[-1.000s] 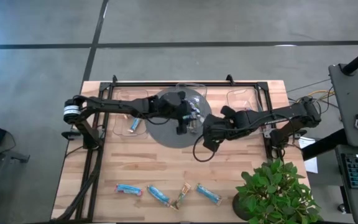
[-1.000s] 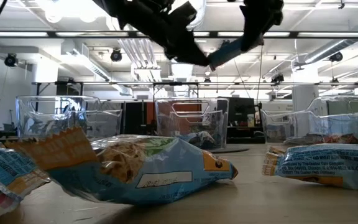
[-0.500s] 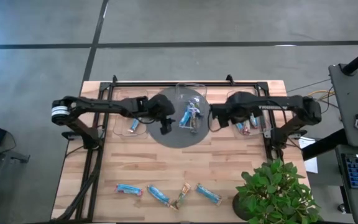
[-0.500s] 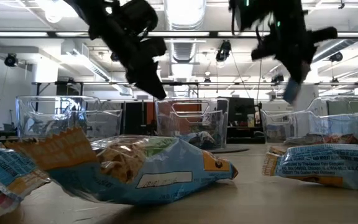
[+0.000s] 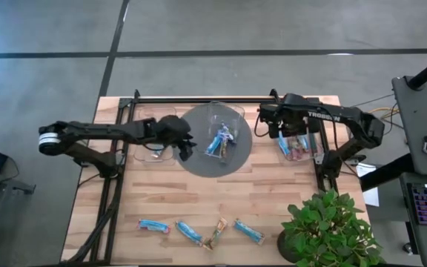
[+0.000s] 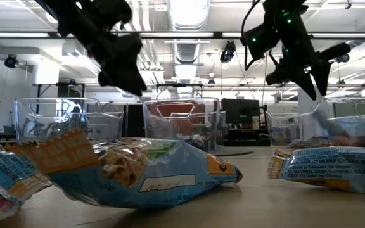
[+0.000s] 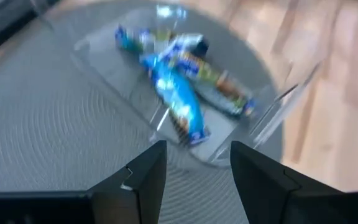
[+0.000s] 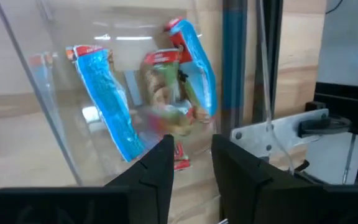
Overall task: Pick and place Granola Bars by type
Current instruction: Put the red granola bar into the right transparent bin
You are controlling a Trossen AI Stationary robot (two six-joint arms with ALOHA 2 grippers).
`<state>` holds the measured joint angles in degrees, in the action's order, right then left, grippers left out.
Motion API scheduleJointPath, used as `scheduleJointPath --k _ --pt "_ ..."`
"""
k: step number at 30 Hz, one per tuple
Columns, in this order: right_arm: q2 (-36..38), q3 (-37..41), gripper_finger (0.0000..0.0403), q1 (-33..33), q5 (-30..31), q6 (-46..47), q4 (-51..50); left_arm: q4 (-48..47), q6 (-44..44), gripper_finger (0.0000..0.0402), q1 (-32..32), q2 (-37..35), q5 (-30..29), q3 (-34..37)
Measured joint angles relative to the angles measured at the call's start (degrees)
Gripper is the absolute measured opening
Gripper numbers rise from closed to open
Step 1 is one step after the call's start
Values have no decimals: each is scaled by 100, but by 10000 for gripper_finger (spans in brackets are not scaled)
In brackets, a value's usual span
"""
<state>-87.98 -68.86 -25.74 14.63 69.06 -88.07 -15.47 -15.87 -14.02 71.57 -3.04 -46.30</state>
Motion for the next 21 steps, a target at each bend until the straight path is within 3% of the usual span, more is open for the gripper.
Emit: scheduleJointPath --k 5,10,17,21 --pt "35 -130 123 61 379 123 92 438 57 161 2 -565 -3 -30" --pt "78 -452 135 477 503 -79 599 -61 392 161 -78 -746 -494 64" --pt "83 -842 137 1555 396 -1730 2761 -114 -96 161 -201 -549 -548 519" --pt "84 -868 137 2253 -132 -3382 3938 -108 -305 161 -66 -714 90 477"
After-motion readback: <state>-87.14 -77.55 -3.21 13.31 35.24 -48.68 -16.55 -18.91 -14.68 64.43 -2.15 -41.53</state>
